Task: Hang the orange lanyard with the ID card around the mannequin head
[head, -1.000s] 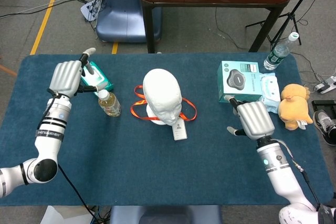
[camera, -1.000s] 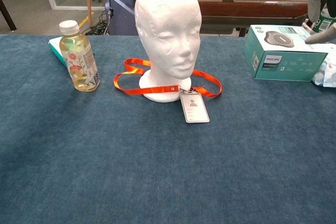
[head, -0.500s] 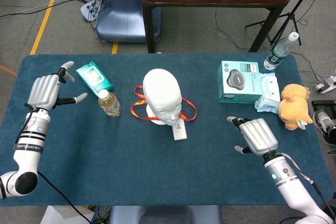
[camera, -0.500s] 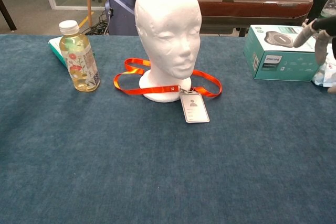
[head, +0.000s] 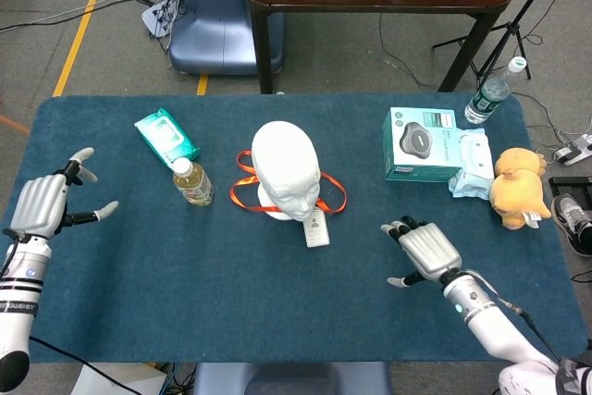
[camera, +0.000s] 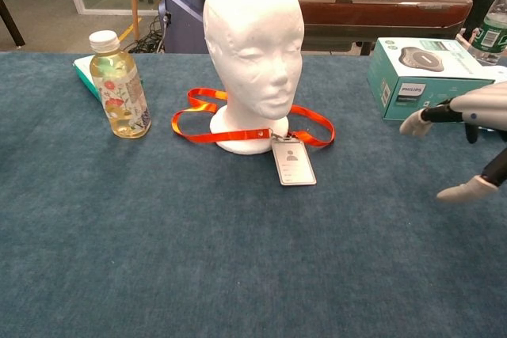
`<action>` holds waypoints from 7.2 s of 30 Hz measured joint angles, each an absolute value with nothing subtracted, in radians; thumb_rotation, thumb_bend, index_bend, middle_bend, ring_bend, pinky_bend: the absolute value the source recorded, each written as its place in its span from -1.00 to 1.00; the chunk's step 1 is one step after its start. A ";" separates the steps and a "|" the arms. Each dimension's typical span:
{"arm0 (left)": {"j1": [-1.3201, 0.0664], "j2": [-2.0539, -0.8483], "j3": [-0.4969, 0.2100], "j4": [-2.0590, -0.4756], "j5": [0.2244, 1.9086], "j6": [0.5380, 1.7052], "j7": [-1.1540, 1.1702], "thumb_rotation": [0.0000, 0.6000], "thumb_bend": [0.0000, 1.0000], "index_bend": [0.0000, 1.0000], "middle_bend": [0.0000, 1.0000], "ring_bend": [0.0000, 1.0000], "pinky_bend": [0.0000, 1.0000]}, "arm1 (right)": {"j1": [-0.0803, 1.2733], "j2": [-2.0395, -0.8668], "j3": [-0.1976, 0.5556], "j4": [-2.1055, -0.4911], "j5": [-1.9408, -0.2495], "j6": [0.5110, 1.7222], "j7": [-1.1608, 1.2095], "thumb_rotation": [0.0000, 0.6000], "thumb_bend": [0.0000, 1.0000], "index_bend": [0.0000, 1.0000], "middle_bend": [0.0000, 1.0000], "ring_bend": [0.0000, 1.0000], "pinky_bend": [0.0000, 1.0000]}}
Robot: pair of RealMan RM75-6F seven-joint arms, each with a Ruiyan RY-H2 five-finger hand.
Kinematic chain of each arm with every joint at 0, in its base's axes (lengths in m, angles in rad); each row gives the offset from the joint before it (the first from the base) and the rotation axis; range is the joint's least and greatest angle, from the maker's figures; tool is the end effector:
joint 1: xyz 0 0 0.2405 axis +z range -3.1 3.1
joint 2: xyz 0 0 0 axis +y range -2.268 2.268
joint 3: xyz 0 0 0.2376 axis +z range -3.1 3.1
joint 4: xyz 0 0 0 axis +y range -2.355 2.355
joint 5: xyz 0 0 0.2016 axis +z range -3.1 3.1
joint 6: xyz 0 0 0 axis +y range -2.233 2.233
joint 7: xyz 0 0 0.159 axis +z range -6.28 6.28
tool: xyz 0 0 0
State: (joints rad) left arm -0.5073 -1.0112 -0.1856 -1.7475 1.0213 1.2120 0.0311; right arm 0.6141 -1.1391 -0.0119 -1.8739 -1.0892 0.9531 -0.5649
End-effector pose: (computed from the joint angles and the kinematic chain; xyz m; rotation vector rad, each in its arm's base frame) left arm -0.2255 0.3245 0.1806 -1.3235 -1.0246 -0.9870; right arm -0.1921 -0.2717 0.0551 2.0029 -0.8650 0.5313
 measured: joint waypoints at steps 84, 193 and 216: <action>-0.391 -1.012 -0.193 -1.733 1.140 1.170 -0.021 -0.24 -0.76 -0.88 -0.23 -0.28 0.17 | 1.111 -1.567 0.036 -1.569 -0.370 0.864 -0.880 0.19 0.17 -0.79 0.57 0.34 0.41; -0.247 -1.070 -0.140 -1.668 1.270 1.381 -0.016 0.13 -0.76 -0.89 -0.42 -0.47 -0.32 | 0.458 -1.080 -0.174 -1.794 -1.187 1.515 -0.339 0.20 -0.43 -0.79 -0.35 -0.51 -0.17; -0.090 -1.166 -0.043 -1.681 1.420 1.573 0.035 0.20 -0.76 -0.89 -0.42 -0.47 -0.36 | 0.208 -1.094 -0.129 -1.739 -1.326 1.601 -0.307 0.20 -0.57 -0.79 -0.36 -0.52 -0.18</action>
